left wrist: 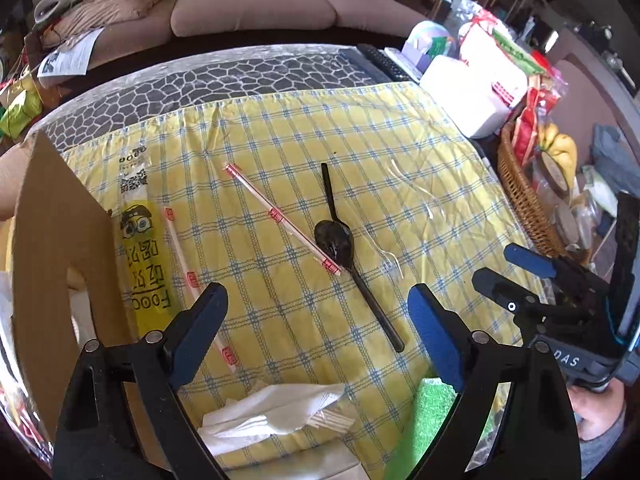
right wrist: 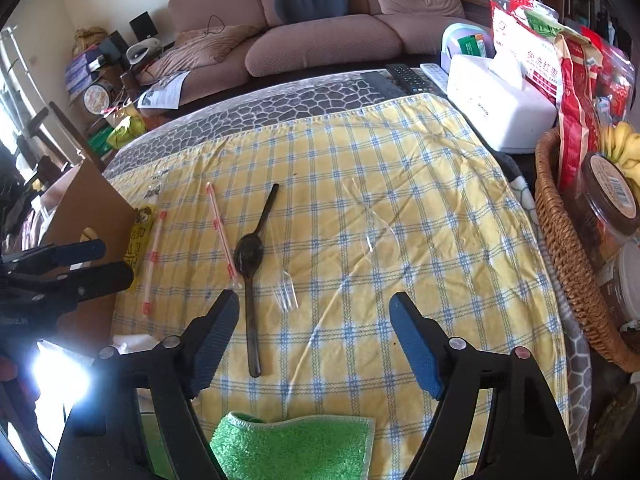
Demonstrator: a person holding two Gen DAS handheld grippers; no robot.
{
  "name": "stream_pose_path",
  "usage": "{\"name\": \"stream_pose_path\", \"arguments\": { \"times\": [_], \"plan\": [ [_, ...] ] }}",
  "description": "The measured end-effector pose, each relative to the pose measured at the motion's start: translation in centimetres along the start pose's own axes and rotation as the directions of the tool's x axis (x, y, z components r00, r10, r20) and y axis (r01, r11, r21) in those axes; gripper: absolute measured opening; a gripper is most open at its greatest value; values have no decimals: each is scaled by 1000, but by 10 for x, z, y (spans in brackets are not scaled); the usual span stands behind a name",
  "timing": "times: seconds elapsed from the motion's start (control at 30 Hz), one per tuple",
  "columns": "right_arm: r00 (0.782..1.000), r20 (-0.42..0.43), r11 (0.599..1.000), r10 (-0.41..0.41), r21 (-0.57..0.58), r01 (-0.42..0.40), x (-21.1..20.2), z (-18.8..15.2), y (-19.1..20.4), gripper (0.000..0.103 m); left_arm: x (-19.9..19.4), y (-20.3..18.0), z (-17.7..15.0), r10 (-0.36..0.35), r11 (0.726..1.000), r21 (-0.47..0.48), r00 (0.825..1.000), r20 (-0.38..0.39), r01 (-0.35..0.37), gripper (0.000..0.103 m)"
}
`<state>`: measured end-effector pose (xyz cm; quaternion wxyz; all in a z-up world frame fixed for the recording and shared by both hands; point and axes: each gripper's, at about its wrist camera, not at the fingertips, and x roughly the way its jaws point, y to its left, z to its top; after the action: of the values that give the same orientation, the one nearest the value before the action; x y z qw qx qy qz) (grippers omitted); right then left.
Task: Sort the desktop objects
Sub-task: 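Grasp a clear plastic spoon with the right gripper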
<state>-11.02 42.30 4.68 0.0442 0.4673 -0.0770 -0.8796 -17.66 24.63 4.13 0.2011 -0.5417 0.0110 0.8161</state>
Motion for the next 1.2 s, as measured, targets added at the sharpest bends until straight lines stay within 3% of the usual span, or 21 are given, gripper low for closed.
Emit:
{"name": "stream_pose_path", "arguments": {
  "times": [0.1,0.23,0.3,0.57,0.63,0.93,1.03,1.2],
  "plan": [
    [1000,-10,1000,9,-13,-9,16,-4,-2,70,27,-7,14,22,1000,15,1000,-15,-22,88],
    [1000,-26,1000,6,-27,-7,35,-8,-8,53,65,-17,28,73,996,60,996,-53,-70,68],
    [1000,-22,999,-4,-39,3,41,-9,-12,51,83,-18,31,87,994,65,994,-73,-83,62],
    [999,-17,999,-31,-15,30,63,5,-52,51,105,-16,38,62,997,53,994,-85,-57,62],
    [999,-18,1000,-26,-15,26,70,13,-59,51,99,-18,37,19,999,44,997,-81,-15,62],
    [998,-60,998,-31,-56,28,114,40,-60,51,90,-36,30,-56,994,85,993,-106,66,63],
    [998,-53,996,-40,-79,36,115,40,-57,33,94,-44,28,-75,992,92,989,-129,88,63],
    [999,-46,996,-26,-81,22,102,33,-56,32,102,-62,25,-75,988,123,985,-157,95,63]
  ]
}}
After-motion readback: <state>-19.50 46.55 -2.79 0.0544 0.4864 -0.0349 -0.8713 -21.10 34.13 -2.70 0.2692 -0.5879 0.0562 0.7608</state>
